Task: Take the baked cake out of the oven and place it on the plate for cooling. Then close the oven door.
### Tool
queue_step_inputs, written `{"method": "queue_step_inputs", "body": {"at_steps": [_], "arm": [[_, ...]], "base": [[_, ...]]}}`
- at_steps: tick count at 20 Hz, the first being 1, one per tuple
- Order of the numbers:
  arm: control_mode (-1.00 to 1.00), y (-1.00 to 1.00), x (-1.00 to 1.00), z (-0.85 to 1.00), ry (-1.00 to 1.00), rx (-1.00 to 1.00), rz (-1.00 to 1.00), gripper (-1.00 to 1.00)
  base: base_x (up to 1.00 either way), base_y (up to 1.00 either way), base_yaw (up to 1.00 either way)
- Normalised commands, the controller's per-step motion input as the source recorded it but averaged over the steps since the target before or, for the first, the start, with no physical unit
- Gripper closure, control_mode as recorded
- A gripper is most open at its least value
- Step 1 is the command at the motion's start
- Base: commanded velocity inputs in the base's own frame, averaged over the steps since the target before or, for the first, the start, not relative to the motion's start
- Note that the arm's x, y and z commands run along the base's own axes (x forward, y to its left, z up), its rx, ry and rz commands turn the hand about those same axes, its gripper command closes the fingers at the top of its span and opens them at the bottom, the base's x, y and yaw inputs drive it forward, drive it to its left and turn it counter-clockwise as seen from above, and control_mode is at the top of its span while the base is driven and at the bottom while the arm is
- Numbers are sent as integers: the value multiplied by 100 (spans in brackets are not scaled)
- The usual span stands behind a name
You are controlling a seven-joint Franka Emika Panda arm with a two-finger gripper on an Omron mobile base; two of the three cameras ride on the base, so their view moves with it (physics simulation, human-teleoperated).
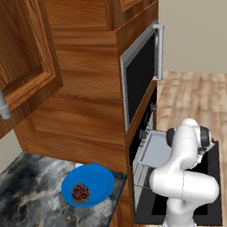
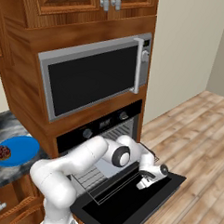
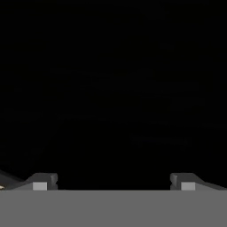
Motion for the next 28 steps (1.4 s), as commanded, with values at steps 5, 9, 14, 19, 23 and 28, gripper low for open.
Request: {"method": "queue_step_inputs", "body": {"at_steps": [5,9,14,19,23,28], "arm": [[-100,0,21,-24,2,0,0,-100],[-100,0,20,-25,2,0,0,-100],[-100,0,19,-26,1,0,0,-100],[-100,0,14,-32,2,0,0,-100],[-100,0,2,-35,0,0,0,-100],[-100,5,0,-35,0,0,0,-100]], "base": [[0,0,0],[0,0,0],[0,0,0],[0,0,0],[0,0,0],[0,0,0]]}}
